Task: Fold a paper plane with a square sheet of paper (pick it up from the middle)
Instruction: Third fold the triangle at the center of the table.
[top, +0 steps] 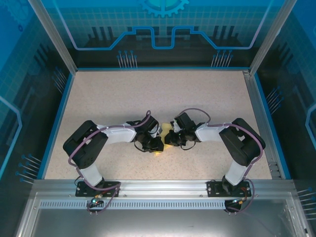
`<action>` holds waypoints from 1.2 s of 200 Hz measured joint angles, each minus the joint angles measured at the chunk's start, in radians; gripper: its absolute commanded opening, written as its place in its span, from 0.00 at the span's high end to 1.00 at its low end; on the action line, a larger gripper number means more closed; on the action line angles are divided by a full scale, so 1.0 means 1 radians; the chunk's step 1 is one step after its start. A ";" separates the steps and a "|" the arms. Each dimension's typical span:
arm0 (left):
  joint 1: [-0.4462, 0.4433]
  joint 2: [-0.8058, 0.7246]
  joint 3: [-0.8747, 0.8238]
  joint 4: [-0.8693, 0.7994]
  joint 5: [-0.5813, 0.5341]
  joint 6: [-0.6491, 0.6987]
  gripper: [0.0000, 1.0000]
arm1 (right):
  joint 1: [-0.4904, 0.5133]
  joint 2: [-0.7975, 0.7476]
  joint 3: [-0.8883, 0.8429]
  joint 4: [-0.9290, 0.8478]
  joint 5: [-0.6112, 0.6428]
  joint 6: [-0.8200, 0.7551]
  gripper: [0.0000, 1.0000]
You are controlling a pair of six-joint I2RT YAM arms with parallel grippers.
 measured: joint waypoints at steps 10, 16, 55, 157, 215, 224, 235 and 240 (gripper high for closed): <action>0.000 0.005 0.000 0.000 -0.003 0.002 0.84 | 0.000 0.000 0.000 0.000 0.000 0.000 0.86; 0.000 0.009 0.000 0.000 -0.003 0.004 0.84 | 0.000 0.000 0.000 0.000 0.000 0.000 0.86; 0.001 0.011 -0.010 0.006 -0.003 0.016 0.85 | 0.000 -0.002 0.000 -0.003 0.003 0.000 0.86; 0.007 -0.039 -0.078 0.053 -0.010 0.023 0.86 | 0.000 -0.002 0.000 -0.007 0.007 -0.005 0.86; 0.014 -0.074 -0.104 0.023 -0.019 0.025 0.85 | 0.000 -0.002 0.001 -0.008 0.007 -0.008 0.86; 0.015 -0.081 -0.107 0.012 -0.019 0.026 0.85 | 0.000 -0.002 0.001 -0.008 0.007 -0.008 0.86; 0.015 -0.086 -0.109 0.000 -0.022 0.027 0.85 | 0.000 -0.002 0.001 -0.008 0.007 -0.009 0.86; 0.016 -0.087 -0.109 -0.003 -0.022 0.029 0.85 | 0.000 -0.002 0.001 -0.008 0.007 -0.011 0.86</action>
